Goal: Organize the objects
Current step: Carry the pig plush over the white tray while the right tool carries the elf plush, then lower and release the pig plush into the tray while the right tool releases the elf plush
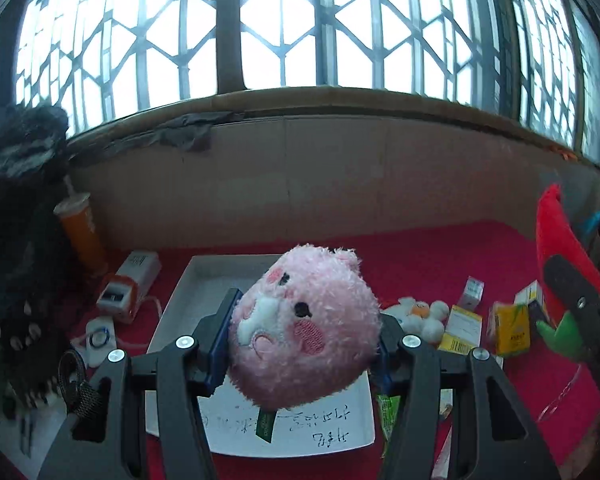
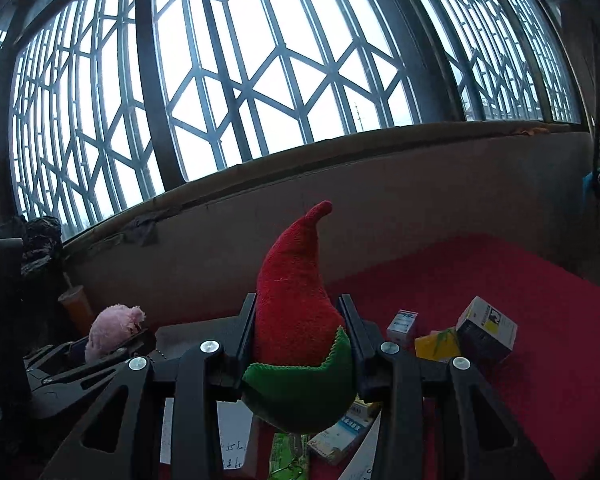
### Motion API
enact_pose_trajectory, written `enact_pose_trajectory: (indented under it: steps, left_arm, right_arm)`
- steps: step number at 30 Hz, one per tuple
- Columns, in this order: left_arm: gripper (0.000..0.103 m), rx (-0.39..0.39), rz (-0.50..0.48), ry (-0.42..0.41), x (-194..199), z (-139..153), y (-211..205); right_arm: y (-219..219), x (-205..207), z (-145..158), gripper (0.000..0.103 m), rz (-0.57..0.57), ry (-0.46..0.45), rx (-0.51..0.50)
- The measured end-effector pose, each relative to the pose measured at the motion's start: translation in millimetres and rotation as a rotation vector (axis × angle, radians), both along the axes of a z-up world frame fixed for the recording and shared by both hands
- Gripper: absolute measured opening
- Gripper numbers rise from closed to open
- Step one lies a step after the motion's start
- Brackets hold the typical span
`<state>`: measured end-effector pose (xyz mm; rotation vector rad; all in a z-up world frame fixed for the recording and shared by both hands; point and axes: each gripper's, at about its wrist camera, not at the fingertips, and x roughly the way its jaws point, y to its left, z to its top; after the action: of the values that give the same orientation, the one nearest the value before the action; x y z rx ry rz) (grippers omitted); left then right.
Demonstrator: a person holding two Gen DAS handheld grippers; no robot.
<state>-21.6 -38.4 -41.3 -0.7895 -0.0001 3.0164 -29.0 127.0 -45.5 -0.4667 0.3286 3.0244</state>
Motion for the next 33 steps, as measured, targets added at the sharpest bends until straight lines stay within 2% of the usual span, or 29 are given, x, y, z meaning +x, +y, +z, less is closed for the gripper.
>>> enact_pose_trajectory:
  steps: [4,7,10,14,17,19,22,25,29,33]
  left_arm:
    - [0.055,0.113,0.104,0.045,20,-12,-27]
    - [0.055,0.143,0.158,0.014,24,-27,-38]
    - [0.055,0.120,0.138,0.001,15,-25,-37]
    - [0.055,0.016,0.057,0.023,-15,-7,-22]
    - [0.055,-0.033,0.010,0.019,-33,2,-15]
    - [0.055,-0.042,0.009,0.023,-38,4,-18]
    - [0.055,0.006,0.076,0.019,-35,0,-45]
    - [0.055,0.060,0.176,-0.005,-26,-14,-81]
    - [0.056,0.094,0.272,-0.038,-21,-35,-118]
    - [0.056,0.088,0.253,-0.072,-45,-41,-130]
  right_arm:
    - [-19,-18,-1,0.042,0.070,-0.071,0.122]
    - [-34,-26,-11,0.042,0.126,-0.117,0.186]
    - [-31,-25,-21,0.042,0.120,-0.123,0.160]
    - [-22,-20,-27,0.042,0.059,-0.073,0.069]
    - [-27,-19,-27,0.042,0.042,-0.038,0.049]
    - [-32,-27,-24,0.042,0.057,-0.041,0.046]
    - [-51,-52,-21,0.042,0.106,-0.060,0.069]
    - [-79,-86,-25,0.042,0.195,-0.105,0.094]
    - [-115,-144,-56,0.042,0.303,-0.227,0.144]
    - [-118,-168,-82,0.042,0.315,-0.336,0.130]
